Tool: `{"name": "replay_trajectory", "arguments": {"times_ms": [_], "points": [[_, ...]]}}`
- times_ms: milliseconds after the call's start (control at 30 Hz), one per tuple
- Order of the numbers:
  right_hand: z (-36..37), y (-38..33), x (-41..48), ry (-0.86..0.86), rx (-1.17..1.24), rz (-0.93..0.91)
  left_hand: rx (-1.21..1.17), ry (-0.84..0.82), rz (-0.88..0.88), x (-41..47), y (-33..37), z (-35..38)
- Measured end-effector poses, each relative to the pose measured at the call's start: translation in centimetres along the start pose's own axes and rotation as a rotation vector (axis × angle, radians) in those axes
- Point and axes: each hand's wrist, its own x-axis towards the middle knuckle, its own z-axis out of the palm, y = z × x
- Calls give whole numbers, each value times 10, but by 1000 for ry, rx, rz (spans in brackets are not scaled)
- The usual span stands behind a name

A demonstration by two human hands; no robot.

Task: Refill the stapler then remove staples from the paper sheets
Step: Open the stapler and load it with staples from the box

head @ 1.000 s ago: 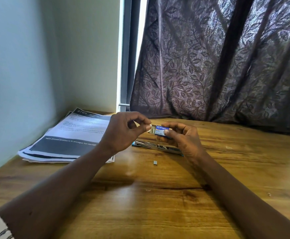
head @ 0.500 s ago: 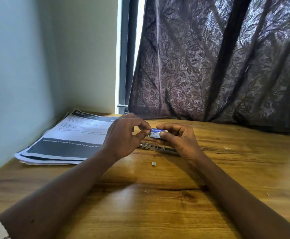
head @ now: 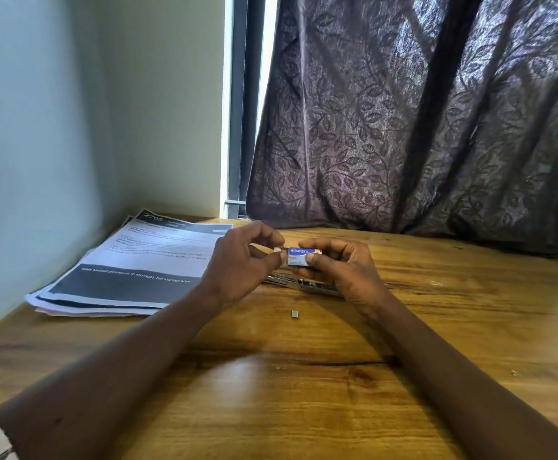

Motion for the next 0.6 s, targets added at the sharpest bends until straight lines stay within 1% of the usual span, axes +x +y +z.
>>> {"name": "replay_trajectory", "arguments": {"times_ms": [133, 300, 400, 600], "points": [[0, 1, 2, 25, 99, 41, -170, 0, -67, 2, 1, -4], [-1, 1, 3, 27, 141, 76, -346, -84, -193, 4, -3, -7], [-1, 1, 3, 15, 131, 82, -385, -88, -206, 3, -3, -6], [1, 3, 2, -21, 99, 60, -373, -57, -156, 2, -5, -3]]}}
